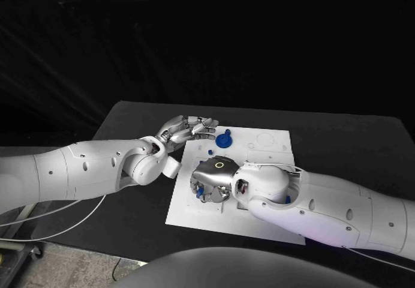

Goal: Assemble the parts on the task board

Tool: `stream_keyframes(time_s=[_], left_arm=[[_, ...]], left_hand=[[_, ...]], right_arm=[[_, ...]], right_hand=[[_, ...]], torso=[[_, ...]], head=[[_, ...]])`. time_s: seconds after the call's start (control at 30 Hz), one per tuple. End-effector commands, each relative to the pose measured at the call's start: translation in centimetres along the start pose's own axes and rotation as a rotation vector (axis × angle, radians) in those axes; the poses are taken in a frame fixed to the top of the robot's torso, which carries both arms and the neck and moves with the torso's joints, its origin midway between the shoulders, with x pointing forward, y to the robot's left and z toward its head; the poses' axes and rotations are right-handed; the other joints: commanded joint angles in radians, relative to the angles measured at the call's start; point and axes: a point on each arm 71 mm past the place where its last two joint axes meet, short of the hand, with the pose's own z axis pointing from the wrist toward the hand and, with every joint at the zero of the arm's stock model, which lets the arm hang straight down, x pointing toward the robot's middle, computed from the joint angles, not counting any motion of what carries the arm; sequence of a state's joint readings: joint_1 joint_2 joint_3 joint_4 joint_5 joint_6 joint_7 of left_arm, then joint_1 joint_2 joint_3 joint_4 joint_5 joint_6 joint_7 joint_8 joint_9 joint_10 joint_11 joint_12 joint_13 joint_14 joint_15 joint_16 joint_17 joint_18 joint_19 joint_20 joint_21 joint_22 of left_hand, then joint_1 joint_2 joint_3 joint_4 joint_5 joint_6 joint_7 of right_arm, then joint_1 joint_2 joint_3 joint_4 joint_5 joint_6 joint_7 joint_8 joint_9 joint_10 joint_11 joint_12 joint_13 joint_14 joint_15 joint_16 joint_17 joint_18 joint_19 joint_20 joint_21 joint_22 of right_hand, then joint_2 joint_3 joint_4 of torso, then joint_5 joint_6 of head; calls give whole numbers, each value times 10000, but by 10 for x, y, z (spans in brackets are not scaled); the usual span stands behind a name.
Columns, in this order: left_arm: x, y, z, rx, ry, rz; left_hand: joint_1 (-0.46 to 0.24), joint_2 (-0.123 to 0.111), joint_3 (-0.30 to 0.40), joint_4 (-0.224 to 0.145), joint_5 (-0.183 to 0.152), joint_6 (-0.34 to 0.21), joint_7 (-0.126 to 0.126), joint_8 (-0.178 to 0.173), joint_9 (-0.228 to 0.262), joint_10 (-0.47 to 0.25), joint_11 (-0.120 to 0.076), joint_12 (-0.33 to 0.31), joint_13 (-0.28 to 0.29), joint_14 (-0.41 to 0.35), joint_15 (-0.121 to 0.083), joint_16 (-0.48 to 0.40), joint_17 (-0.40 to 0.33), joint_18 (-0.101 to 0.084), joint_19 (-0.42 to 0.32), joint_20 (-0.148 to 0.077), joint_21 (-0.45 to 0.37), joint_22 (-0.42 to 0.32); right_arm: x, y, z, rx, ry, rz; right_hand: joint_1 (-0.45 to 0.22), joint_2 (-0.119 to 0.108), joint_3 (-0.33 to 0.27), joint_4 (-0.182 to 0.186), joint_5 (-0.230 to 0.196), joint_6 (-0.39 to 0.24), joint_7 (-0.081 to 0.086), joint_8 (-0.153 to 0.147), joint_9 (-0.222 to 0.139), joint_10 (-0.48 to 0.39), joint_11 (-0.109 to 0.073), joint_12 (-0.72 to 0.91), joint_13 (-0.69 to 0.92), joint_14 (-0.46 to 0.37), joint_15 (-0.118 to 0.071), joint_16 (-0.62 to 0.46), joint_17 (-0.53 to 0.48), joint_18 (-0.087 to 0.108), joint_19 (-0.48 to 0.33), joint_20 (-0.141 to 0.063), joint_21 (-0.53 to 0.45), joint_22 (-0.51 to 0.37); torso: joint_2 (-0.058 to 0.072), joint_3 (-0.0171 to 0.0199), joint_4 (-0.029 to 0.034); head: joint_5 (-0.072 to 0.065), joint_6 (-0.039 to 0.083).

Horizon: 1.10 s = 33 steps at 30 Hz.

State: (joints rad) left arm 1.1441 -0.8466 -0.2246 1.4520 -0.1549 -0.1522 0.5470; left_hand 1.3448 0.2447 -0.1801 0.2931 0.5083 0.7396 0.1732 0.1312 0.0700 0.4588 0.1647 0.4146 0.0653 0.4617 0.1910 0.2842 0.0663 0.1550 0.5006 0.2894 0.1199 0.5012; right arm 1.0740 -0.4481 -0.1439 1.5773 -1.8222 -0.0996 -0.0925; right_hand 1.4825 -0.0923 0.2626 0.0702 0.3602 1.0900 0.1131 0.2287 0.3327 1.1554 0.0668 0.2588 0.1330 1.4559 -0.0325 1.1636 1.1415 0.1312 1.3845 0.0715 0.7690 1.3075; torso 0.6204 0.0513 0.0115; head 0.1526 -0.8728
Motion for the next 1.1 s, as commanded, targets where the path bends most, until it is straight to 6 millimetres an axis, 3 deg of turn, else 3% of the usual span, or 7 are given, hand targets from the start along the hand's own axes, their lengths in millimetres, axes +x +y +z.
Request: stream_keyframes(time_s=[0.03,1.1], left_arm=[[2,-1,0,136,99,-100],[4,1,4,15,217,-141]], left_hand=[[109,15,25,-24,66,-52,-10,60,17,-10,42,-30,1,13,-8,30,7,21,18,4,21,-14],[578,-71,157,-52,274,-79,-33,98,13,-19,21,-23,-1,25,-4,57,8,28,35,4,59,-70]], right_arm=[[0,2,0,-171,-76,-266],[7,-6,-7,168,617,-306]], right_hand=[[127,39,1,-72,43,39,-47,56,21,303,-225,34,18,43,8,48,-6,-89,48,2,29,1033],[143,45,30,-106,11,47,-38,45,43,300,-218,24,31,-30,16,-120,-184,-50,-35,2,-241,978]], torso=[[6,1,2],[4,-3,11]], head=[[7,2],[-5,2]])
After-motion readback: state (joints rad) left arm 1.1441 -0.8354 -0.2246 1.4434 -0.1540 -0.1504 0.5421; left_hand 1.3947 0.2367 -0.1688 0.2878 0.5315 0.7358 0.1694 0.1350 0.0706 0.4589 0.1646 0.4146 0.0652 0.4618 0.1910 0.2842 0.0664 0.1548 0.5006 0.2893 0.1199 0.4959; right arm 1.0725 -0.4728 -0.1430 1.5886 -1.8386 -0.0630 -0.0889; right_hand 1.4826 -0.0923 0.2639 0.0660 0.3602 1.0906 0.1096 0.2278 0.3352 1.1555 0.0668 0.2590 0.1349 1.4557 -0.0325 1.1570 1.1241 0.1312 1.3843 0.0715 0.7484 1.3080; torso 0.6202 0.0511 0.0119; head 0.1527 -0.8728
